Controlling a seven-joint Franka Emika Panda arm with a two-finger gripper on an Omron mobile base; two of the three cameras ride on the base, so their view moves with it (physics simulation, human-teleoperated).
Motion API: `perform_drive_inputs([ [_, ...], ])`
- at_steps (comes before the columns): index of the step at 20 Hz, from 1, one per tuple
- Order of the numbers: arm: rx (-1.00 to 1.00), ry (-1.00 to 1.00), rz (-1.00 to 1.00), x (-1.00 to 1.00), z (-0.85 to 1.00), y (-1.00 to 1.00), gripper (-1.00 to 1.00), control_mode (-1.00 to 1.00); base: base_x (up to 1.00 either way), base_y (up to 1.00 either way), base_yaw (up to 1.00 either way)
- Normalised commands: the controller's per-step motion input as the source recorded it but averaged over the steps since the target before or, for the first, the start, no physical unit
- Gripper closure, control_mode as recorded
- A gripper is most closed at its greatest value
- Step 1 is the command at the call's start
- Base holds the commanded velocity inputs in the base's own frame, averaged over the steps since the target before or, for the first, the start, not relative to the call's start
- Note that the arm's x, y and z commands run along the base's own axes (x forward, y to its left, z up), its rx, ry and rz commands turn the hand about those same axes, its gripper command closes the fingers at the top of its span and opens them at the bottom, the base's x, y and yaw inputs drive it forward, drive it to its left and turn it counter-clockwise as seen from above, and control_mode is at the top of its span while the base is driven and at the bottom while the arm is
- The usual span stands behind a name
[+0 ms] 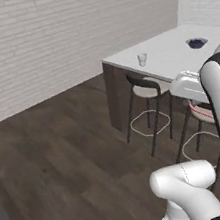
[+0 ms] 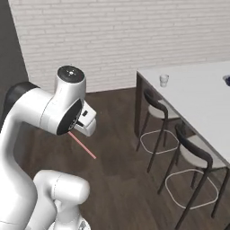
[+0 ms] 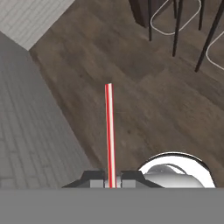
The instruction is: Take a straw from the drawer in front and place it inside the glass cup on the dining counter.
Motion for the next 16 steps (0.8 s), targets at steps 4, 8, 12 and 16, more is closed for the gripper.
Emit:
perform_drive_inputs([
  [4, 0.0, 0.0, 0.0, 0.0, 0.0, 0.0, 1.0, 1.0, 1.0, 0.47, -0.53],
  [8, 0.0, 0.0, 0.0, 0.0, 0.0, 0.0, 1.0, 1.0, 1.0, 0.49, -0.55],
  [12, 0.0, 0.0, 0.0, 0.0, 0.0, 0.0, 1.0, 1.0, 0.99, 0.56, -0.56],
  [16, 0.0, 0.0, 0.0, 0.0, 0.0, 0.0, 1.0, 1.0, 0.92, 0.61, -0.56],
])
